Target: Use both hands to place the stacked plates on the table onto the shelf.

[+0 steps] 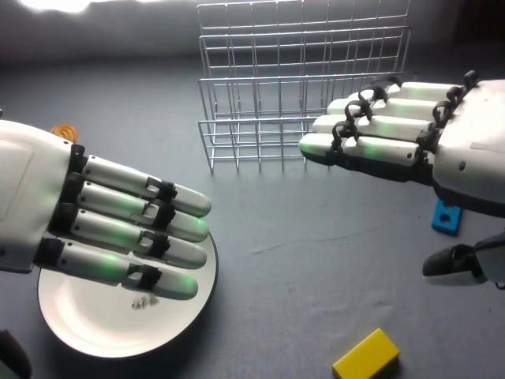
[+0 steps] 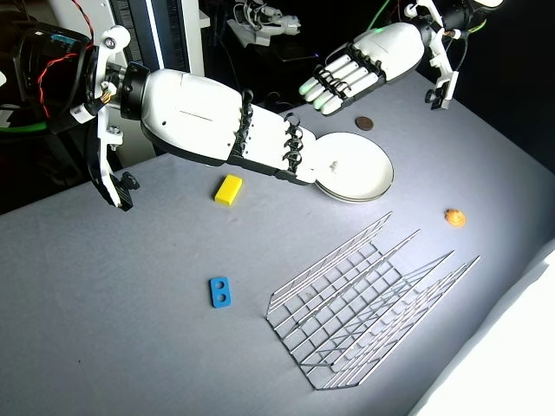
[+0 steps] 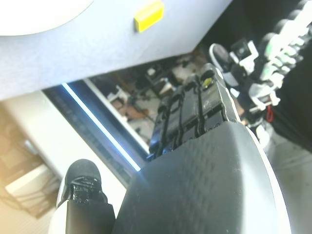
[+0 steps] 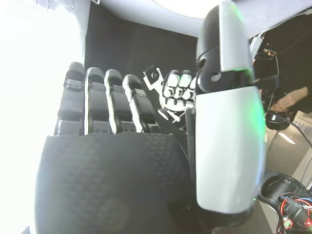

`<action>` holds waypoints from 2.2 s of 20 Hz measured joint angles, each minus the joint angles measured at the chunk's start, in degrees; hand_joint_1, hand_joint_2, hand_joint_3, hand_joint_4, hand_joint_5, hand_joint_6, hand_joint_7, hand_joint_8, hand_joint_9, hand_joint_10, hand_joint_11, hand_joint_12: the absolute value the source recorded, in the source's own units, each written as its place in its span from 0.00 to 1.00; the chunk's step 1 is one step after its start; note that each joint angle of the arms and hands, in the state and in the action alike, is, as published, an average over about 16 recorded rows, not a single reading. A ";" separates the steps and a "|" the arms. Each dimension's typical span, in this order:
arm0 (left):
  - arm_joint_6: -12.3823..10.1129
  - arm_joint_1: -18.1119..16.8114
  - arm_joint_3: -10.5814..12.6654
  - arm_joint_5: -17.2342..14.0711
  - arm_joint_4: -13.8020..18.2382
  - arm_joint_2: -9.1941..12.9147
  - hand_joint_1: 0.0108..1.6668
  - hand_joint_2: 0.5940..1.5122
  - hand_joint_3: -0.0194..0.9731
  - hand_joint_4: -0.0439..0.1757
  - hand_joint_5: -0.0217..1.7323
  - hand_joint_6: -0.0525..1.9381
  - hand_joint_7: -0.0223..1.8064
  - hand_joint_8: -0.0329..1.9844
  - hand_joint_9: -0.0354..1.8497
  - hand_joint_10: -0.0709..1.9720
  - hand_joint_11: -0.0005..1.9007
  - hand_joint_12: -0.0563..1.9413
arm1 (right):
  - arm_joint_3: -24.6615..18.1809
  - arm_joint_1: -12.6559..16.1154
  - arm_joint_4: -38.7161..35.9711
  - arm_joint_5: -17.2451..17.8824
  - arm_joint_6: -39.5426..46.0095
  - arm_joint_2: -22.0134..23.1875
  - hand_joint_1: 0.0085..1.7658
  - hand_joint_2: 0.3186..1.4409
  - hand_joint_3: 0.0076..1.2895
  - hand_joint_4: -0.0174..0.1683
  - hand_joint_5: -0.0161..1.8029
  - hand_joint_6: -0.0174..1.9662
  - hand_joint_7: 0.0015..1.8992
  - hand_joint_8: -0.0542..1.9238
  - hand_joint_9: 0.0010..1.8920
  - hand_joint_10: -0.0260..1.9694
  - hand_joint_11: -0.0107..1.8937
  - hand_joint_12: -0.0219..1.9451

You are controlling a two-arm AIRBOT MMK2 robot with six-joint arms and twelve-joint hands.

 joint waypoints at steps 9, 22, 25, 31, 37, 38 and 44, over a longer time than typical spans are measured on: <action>2.99 7.34 0.46 3.26 -3.05 1.11 0.00 0.58 0.03 0.19 0.02 0.03 0.02 0.01 0.03 0.04 0.01 0.02 | -0.08 0.00 -0.81 -0.80 0.00 -0.33 0.59 0.54 0.01 0.09 0.02 0.02 0.01 0.03 0.01 0.02 0.01 0.08; 13.78 22.85 6.12 5.00 -13.95 -1.09 0.00 0.55 0.03 0.21 0.02 0.03 0.02 0.01 0.03 0.04 0.01 0.02 | -0.22 0.00 -1.23 -0.83 -0.02 -0.63 0.58 0.53 0.01 0.09 0.02 0.02 0.01 0.03 0.01 0.02 0.02 0.03; 14.65 24.56 6.98 6.37 -14.93 -1.56 0.00 0.54 0.03 0.21 0.02 0.03 0.02 0.01 0.03 0.04 0.01 0.02 | -0.23 -0.01 -1.26 -0.85 -0.03 -0.68 0.58 0.53 0.01 0.09 0.02 0.02 0.01 0.03 0.01 0.02 0.02 0.02; 14.83 26.57 9.03 9.20 -14.33 -2.09 0.00 0.54 0.03 0.21 0.02 0.03 0.02 0.01 0.03 0.04 0.01 0.02 | -0.30 -0.01 -1.29 -0.90 -0.23 -0.73 0.58 0.53 0.01 0.09 0.02 0.02 0.01 0.03 0.01 0.02 0.02 0.03; 14.42 27.53 10.22 11.48 -12.70 -2.23 0.00 0.53 0.03 0.20 0.02 0.03 0.02 0.01 0.03 0.04 0.01 0.02 | -0.42 -0.01 -1.30 -0.96 -0.49 -0.72 0.59 0.53 0.01 0.09 0.02 0.02 0.01 0.03 0.01 0.02 0.02 0.06; 14.33 27.62 10.21 11.94 -12.38 -2.22 0.00 0.53 0.03 0.20 0.02 0.03 0.03 0.01 0.03 0.04 0.01 0.02 | -0.44 -0.01 -1.30 -0.97 -0.53 -0.72 0.59 0.53 0.01 0.09 0.02 0.02 0.01 0.03 0.01 0.02 0.02 0.07; 13.76 28.10 9.30 14.88 -10.85 -1.97 0.00 0.53 0.03 0.19 0.02 0.03 0.03 0.01 0.03 0.04 0.01 0.02 | -0.56 -0.01 -1.29 -1.02 -0.82 -0.76 0.59 0.54 0.01 0.09 0.02 0.02 0.01 0.03 0.01 0.02 0.02 0.10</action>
